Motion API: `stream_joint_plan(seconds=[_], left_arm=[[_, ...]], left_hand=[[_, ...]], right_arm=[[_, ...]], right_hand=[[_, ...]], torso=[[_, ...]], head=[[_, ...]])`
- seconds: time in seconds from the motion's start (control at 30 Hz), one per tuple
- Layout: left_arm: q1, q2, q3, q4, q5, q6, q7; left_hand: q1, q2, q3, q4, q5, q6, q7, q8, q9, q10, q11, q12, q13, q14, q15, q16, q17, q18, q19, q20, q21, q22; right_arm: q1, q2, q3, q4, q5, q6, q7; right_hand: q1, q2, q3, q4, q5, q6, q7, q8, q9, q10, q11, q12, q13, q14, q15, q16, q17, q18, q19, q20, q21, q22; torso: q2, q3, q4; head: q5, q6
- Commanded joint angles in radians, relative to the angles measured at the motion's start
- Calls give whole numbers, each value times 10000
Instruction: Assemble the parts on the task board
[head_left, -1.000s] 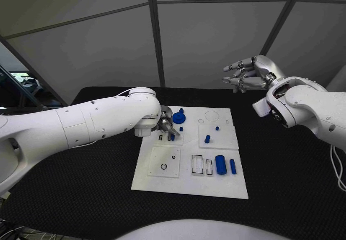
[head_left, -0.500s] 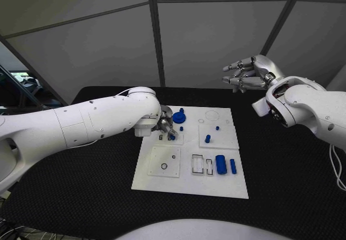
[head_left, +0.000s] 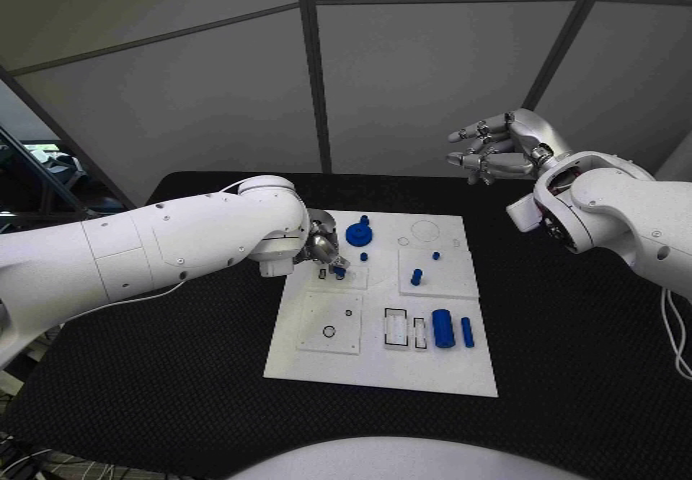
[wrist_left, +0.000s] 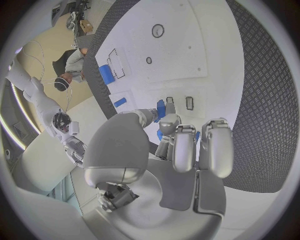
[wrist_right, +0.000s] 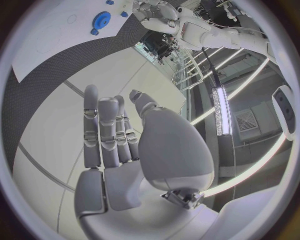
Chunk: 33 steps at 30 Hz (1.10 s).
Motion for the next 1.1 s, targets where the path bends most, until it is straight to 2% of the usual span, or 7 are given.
stream_joint_plan(seconds=[0.03, 0.3, 0.37, 0.7, 1.1], left_arm=[[2, -139, 6, 222, 116, -948, 53], [-129, -283, 2, 499, -461, -1459, 70], [-174, -283, 1, 506, -585, -1548, 69], [-492, -209, -2, 482, -1373, -2159, 33], [-680, -168, -2, 497, -1760, -2128, 1]], left_hand=[[-114, -15, 1431, -1367, -41, -52, -24, 50, 25, 89, 19, 57, 22, 720, -15, -65, 1555, -84, 268, -3, 68, 338], [-165, -14, 1481, -1393, -40, -56, -25, 63, 39, 93, 18, 60, 22, 721, -16, -63, 1558, -87, 273, -3, 76, 353], [-209, -19, 1534, -1427, -42, -59, -27, 77, 54, 107, 15, 74, 37, 721, -18, -64, 1557, -92, 281, -3, 91, 378], [-249, -22, 1579, -1462, -45, -60, -30, 91, 68, 118, 13, 84, 45, 721, -20, -67, 1555, -94, 285, -3, 97, 390], [-251, -22, 1582, -1464, -45, -61, -30, 92, 69, 117, 13, 84, 45, 721, -20, -67, 1555, -94, 286, -3, 97, 391]], right_arm=[[23, -7, 6, -31, 3, 79, 44], [21, -26, 5, -94, 3, 112, 51], [21, -23, 4, -103, 3, 123, 50], [20, -23, 3, -139, 3, 161, 56], [18, -14, 2, -164, 3, 234, 62]], right_hand=[[123, -6, 74, -3, 64, -72, 5, 66, 15, 71, 5, -44, -16, 73, -1, -51, 7, 129, 69, 31, -50, -14], [115, -12, 80, 1, 90, -75, 7, 65, 14, 68, 6, -46, -21, 70, 0, -83, -12, 129, 72, 31, -56, -17], [115, -12, 80, 1, 90, -75, 7, 65, 14, 68, 6, -46, -21, 70, 0, -83, -12, 129, 72, 31, -56, -17], [115, -12, 80, 1, 90, -75, 7, 65, 14, 68, 6, -46, -21, 70, 0, -83, -12, 129, 72, 31, -56, -17], [111, -17, 88, 3, 109, -79, 8, 64, 13, 64, 7, -49, -26, 69, 1, -100, -17, 128, 74, 31, -62, -20]], torso=[[-6, 0, -3], [-7, -14, 32], [-2, -6, 14], [2, -3, 19], [13, -4, -9]], head=[[10, -20], [32, -36], [53, -48], [60, -68], [70, -78]])
